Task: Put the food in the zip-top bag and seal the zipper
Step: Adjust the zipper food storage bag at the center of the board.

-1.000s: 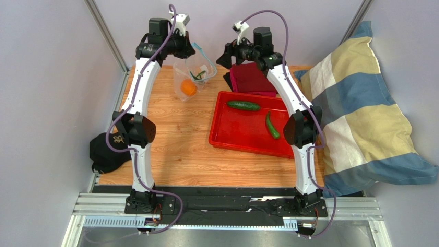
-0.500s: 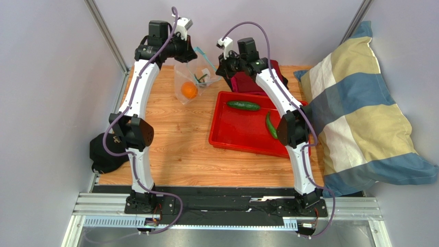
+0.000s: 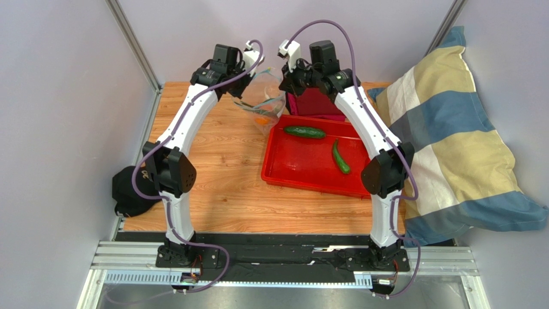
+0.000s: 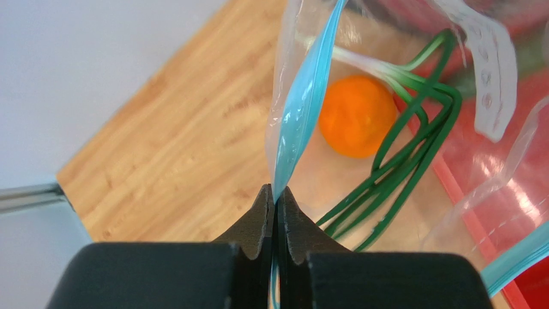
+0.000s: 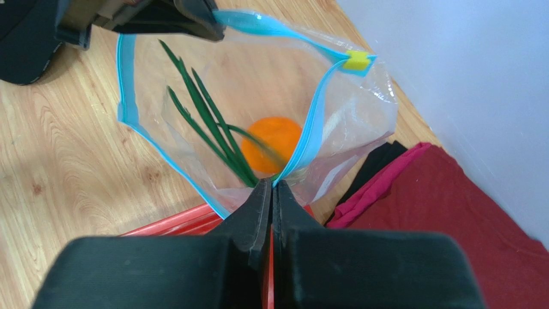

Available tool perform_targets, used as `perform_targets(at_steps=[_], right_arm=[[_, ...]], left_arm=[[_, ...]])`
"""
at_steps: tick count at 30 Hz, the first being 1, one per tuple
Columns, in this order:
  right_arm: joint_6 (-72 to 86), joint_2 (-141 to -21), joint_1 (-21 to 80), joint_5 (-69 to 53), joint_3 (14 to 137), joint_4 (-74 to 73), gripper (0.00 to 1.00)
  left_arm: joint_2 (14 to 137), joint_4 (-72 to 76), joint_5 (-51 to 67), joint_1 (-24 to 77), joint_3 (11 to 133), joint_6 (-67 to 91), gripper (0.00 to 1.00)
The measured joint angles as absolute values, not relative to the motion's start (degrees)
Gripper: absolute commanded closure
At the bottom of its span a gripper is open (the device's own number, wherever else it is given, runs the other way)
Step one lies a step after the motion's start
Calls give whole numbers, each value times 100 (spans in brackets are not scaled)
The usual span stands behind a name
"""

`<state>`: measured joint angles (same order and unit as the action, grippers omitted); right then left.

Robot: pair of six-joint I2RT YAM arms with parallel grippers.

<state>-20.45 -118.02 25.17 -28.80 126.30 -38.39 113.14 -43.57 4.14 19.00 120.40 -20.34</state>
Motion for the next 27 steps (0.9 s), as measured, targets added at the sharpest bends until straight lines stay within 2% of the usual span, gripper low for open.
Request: perform_targets(at_steps=[8, 15, 18, 20, 21, 23, 24, 25, 27], right_arm=[[-1959, -11697, 2580, -3052, 13089, -4005, 100], [-2021, -11848, 2676, -3103, 13131, -4158, 100], [-2003, -12051, 2687, -3118, 13131, -4176, 93], [-1979, -12178, 2683, -3138, 13131, -4193, 72], [-1962, -12239, 2679, -3151, 13131, -4226, 53], [-1911, -12315, 2650, -3210, 13124, -4289, 32], [-1942, -12331, 2620, -3267, 13113, -4324, 10], [-1944, -12335, 2589, -3321, 13100, -4366, 6], [-1997, -12328, 2486, -3444, 13019, -4372, 4]], left_arm=[[10761, -5065, 843, 1704, 12228, -1844, 100], [10792, -5782, 1302, 1629, 13109, -1544, 100], [10995, -5944, 1629, 1509, 13039, -1258, 100], [11177, -6010, 1675, 1369, 12940, -1135, 100], [11266, -6066, 1669, 1315, 12899, -1094, 100], [11430, -6178, 1667, 1214, 12860, -1052, 100], [11500, -6226, 1669, 1168, 12855, -1039, 100], [11539, -6250, 1669, 1140, 12844, -1033, 100], [11570, -6294, 1684, 1111, 12816, -1028, 100]])
